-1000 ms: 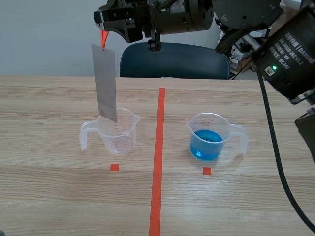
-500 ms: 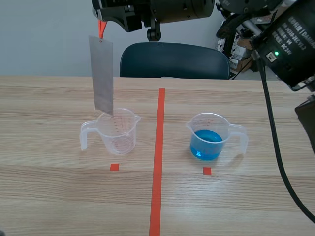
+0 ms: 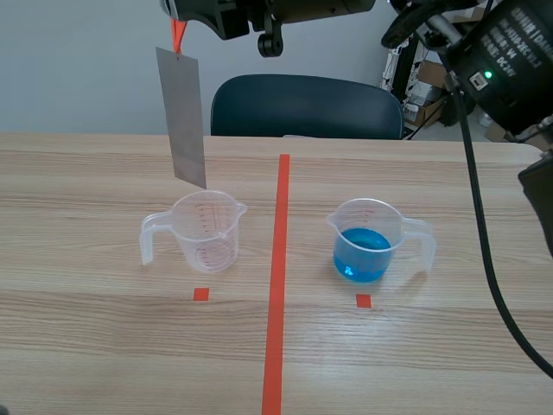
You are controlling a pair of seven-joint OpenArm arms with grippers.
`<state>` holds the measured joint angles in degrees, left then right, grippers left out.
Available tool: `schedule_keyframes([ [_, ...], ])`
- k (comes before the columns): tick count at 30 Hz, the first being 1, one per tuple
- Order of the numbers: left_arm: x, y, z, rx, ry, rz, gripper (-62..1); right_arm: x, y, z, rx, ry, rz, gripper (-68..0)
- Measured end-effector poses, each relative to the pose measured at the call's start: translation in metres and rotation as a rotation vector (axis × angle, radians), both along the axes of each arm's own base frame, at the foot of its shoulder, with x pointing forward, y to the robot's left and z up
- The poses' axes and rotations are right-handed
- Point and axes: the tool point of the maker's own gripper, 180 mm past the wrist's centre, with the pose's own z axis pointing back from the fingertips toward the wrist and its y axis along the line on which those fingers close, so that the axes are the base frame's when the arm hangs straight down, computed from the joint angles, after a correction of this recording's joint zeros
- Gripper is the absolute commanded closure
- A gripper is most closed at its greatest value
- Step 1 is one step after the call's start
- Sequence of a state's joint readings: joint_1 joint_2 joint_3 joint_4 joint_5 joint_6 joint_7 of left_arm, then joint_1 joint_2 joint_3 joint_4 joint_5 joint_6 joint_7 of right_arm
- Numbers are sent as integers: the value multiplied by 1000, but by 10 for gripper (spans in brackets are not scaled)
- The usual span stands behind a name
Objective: Do the redox reaction experiment. lift the metal plate out of the left beaker
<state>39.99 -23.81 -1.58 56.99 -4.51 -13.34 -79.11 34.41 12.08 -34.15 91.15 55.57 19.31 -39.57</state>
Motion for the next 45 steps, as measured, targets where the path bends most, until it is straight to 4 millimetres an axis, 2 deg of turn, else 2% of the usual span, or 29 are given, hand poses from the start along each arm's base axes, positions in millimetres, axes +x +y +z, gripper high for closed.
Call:
schedule_keyframes([
  [45, 0, 0, 0, 0, 0, 0, -623, 2, -4, -3, -39, 11, -5, -4],
])
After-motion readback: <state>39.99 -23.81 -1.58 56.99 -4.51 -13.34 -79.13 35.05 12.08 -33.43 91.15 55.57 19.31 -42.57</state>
